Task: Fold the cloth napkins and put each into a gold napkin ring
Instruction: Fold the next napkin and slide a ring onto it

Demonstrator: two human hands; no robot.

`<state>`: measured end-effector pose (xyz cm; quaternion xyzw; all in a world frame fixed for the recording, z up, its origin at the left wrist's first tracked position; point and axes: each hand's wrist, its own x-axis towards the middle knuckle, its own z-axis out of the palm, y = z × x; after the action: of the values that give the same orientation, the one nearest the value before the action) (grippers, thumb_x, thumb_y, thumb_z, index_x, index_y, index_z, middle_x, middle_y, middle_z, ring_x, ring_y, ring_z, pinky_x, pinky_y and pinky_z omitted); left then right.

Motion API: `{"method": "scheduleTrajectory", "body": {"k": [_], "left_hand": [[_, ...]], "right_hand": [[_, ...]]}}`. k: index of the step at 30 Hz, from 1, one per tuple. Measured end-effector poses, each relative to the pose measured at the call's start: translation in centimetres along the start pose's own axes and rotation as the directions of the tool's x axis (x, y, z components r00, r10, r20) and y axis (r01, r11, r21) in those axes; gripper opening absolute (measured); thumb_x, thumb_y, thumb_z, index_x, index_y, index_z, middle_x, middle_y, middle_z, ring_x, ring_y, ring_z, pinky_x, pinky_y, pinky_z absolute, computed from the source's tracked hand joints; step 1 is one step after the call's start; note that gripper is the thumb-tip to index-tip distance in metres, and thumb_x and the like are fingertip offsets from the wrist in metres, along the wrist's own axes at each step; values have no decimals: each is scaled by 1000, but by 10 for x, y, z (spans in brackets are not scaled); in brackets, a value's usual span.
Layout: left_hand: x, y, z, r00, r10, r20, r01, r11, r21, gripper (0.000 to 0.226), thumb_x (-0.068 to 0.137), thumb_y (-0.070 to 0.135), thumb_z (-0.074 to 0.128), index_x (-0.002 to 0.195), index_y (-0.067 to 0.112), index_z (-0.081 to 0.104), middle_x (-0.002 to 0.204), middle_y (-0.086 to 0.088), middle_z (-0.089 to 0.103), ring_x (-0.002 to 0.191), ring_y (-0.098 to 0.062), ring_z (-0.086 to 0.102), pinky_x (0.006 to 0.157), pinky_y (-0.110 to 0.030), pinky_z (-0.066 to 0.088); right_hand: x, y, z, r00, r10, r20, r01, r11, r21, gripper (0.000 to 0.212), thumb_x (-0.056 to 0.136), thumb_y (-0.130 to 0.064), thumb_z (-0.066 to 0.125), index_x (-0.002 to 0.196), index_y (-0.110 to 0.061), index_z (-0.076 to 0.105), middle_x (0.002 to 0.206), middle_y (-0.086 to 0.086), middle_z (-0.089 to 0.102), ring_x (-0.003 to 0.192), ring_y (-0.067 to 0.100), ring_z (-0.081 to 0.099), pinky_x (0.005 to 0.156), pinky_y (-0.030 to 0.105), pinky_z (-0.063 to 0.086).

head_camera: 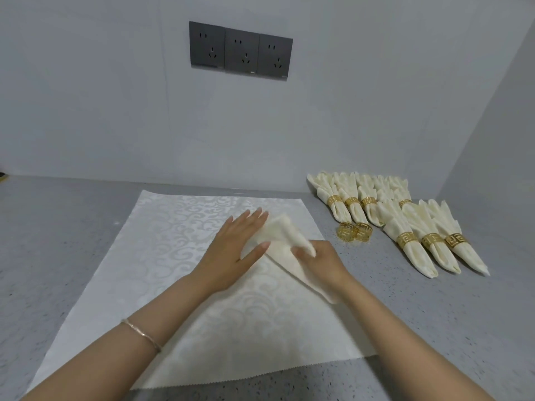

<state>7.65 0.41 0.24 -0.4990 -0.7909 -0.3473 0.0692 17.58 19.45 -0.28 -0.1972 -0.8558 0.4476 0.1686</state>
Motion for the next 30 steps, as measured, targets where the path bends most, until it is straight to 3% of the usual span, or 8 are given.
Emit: {"method": "scheduleTrajectory", "body": {"k": [4,8,12,15,19,23,25,30], "left_hand": [[-9,0,-9,975,207,77,-219,946,240,76,88,66,41,151,34,14,159,17,4,146,-1,-5,119,-27,-7],[-22,-14,4,911,232,342,-355,863,358,84,85,77,36,151,38,4,158,18,-8,145,-2,-15,117,-29,-14],[-32,-17,19,879,74,471,-233,928,290,81,87,73,38,146,45,-10,153,26,-15,142,3,-17,118,-26,-10],[-33,-11,24,875,-1,485,-120,968,219,75,91,66,39,148,45,-5,151,29,-11,144,2,-7,114,-17,-6],[-29,-3,28,893,-9,450,-129,952,276,73,87,70,30,150,41,6,158,20,2,146,-2,2,108,-14,-5],[-29,-4,32,901,28,433,-194,919,344,87,73,77,13,151,38,15,159,17,9,146,-6,9,108,-17,-6],[-27,-5,33,892,19,451,-209,903,376,88,73,78,13,151,38,14,159,16,8,146,-6,9,113,-23,-5],[-25,-5,32,870,-4,494,-230,881,413,90,73,80,13,151,36,12,159,14,9,146,-8,12,116,-32,-3]], "right_hand": [[5,-10,-15,863,319,392,-460,817,348,29,84,-24,70,105,-5,66,96,9,71,80,20,67,66,28,53],[5,-2,-9,629,368,685,-616,773,151,55,80,-30,72,127,-5,56,118,12,65,98,23,65,82,31,54],[12,9,0,534,430,728,-611,791,-19,69,75,-37,77,132,-7,50,130,15,58,116,27,57,103,40,43],[15,10,0,598,435,673,-543,838,-58,52,82,-35,72,122,-7,56,122,11,61,113,23,59,103,38,44],[3,5,-20,762,338,552,-309,939,-149,27,83,-45,68,86,-17,65,78,-5,65,75,9,60,75,22,48],[-23,14,-25,978,20,207,23,979,-201,15,85,-39,66,92,-26,70,72,-20,61,60,-2,51,59,11,36],[-43,18,-21,971,-225,84,240,899,-366,17,86,-43,63,99,-32,68,91,-22,63,78,-5,55,67,8,37],[-73,28,-5,836,-481,262,541,648,-537,31,84,-43,56,107,-27,69,97,-17,63,86,4,59,66,19,48]]}}
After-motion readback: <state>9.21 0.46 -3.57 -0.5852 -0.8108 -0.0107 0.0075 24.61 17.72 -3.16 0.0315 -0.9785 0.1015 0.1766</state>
